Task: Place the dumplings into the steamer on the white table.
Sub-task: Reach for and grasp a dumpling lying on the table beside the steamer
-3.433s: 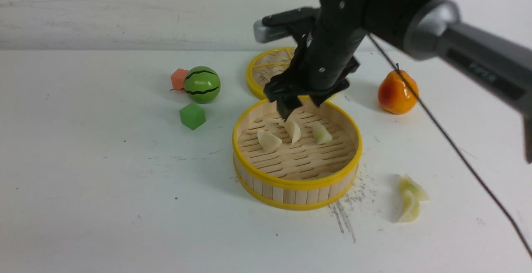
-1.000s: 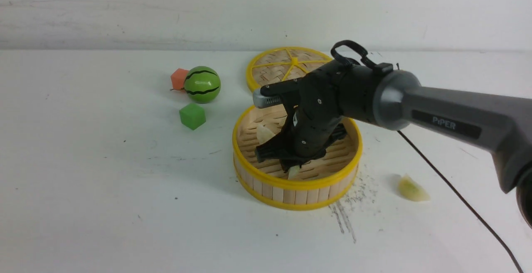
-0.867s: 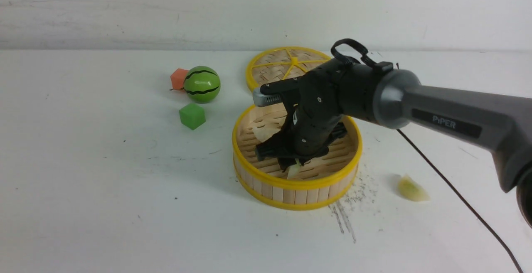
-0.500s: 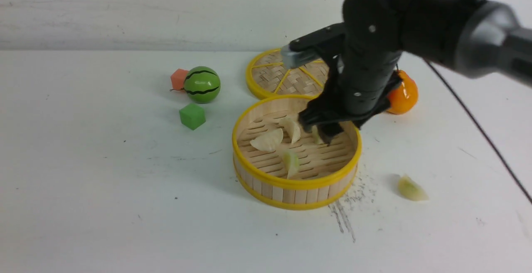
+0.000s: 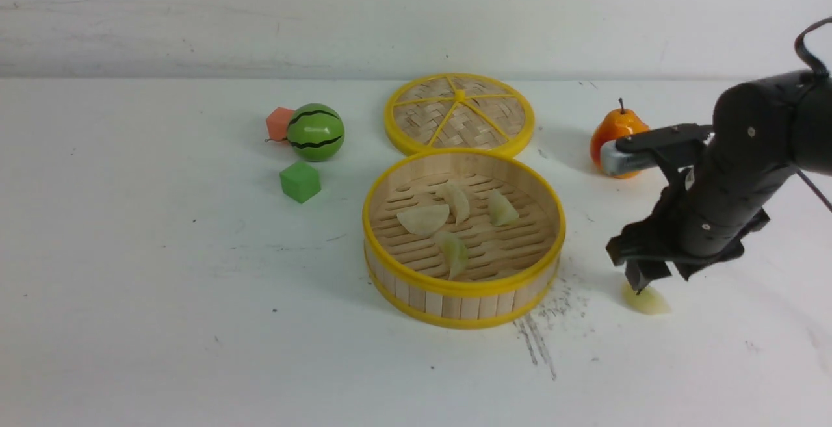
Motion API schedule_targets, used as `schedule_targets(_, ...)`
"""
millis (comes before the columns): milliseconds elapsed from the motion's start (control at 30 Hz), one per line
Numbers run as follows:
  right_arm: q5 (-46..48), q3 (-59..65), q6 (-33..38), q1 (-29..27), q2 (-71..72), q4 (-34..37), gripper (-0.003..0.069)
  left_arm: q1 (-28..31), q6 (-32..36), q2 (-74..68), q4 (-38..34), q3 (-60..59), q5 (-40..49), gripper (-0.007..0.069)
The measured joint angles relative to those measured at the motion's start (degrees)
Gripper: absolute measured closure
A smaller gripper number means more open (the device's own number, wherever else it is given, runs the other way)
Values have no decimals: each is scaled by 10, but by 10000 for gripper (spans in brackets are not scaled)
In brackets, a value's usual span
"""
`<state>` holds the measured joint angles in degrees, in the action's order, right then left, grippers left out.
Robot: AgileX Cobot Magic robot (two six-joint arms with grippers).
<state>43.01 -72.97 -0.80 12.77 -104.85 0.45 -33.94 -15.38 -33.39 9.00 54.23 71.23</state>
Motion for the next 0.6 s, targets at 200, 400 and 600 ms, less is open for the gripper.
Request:
schedule_targets(200,-53,0,26,-1,-52,7,196,0,0,0,0,0,0,533)
schedule_targets(400,-46,0,29,-1,-71,-8,332,0,-5,0,0,0,0,533)
schedule_targets(600,24,-39,29,9,-45,-11,454,0,-6,0,0,0,0,525)
